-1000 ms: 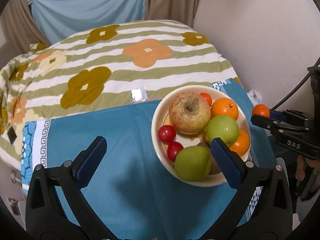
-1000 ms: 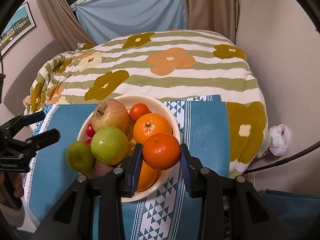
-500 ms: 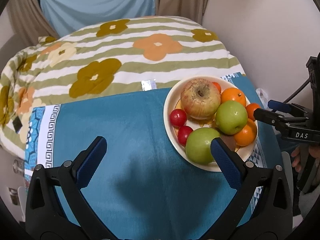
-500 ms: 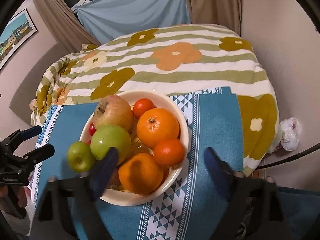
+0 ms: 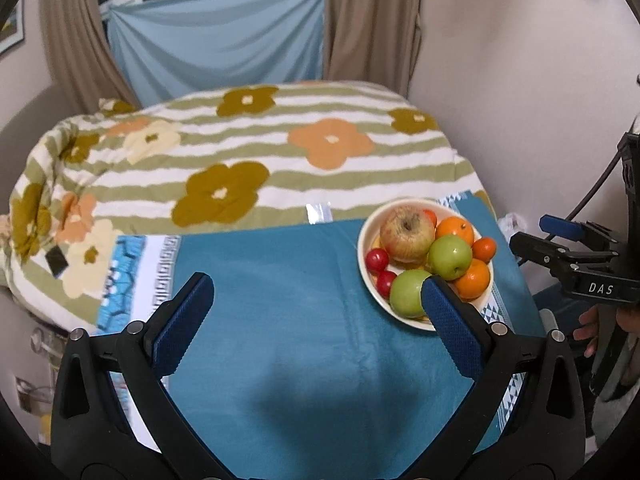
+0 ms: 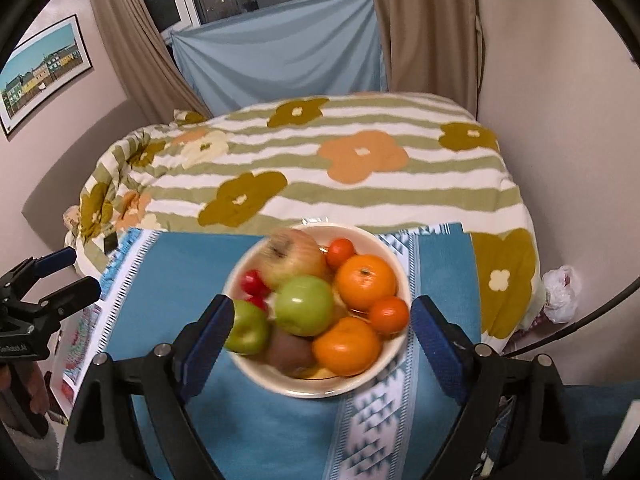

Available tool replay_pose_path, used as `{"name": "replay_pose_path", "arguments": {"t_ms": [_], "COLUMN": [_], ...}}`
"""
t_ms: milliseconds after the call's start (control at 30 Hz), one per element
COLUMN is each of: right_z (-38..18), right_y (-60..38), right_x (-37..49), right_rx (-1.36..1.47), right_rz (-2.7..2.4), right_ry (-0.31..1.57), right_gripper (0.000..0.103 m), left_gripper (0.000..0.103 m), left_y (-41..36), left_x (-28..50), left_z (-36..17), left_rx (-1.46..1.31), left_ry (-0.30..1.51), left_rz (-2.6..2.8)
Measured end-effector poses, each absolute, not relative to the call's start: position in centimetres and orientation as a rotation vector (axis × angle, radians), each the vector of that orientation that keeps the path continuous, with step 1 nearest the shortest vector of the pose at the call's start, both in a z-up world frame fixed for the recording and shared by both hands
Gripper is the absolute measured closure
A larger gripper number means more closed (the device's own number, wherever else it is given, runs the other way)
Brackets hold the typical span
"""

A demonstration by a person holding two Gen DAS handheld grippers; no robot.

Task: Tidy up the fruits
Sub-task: 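Withdraw both open tools up and away from the bowl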

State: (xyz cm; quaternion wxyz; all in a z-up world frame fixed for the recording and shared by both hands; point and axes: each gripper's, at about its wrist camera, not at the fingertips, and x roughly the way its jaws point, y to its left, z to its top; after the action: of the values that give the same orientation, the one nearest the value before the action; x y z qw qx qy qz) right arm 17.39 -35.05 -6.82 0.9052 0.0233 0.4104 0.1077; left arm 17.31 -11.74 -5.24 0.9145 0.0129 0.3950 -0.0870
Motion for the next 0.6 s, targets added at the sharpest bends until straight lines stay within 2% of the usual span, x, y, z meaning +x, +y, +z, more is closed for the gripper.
{"name": "replay_pose_path", "arguments": {"t_ms": [33, 100, 367, 600], "right_z": [-6.3, -4.8, -1.1, -0.3], "right_y": [-34.5, -32.9, -28.0, -25.5], "right_x": [17.0, 15.8, 11.1, 7.9], "right_rx": [0.047, 0.050, 0.058, 0.000], "right_rz": [0.218, 0.210, 0.137, 0.047], "right_ry": [0.839, 0.815, 0.744, 0.710], "right_gripper": [0.014, 0.000, 0.000, 0.000], "left_gripper": [0.000, 0.000, 0.000, 0.000], "left_y": [-11.2, -9.8, -4.6, -2.3], "left_x": [16.9, 15.8, 10.8, 7.5], "left_z": [-4.8, -3.5, 0.4, 0.9], "left_rx": [0.025, 0.022, 0.047, 0.053], "left_ry": [0.804, 0.779, 0.672, 0.644], "left_rz": [-0.178, -0.173, -0.106, -0.054]}}
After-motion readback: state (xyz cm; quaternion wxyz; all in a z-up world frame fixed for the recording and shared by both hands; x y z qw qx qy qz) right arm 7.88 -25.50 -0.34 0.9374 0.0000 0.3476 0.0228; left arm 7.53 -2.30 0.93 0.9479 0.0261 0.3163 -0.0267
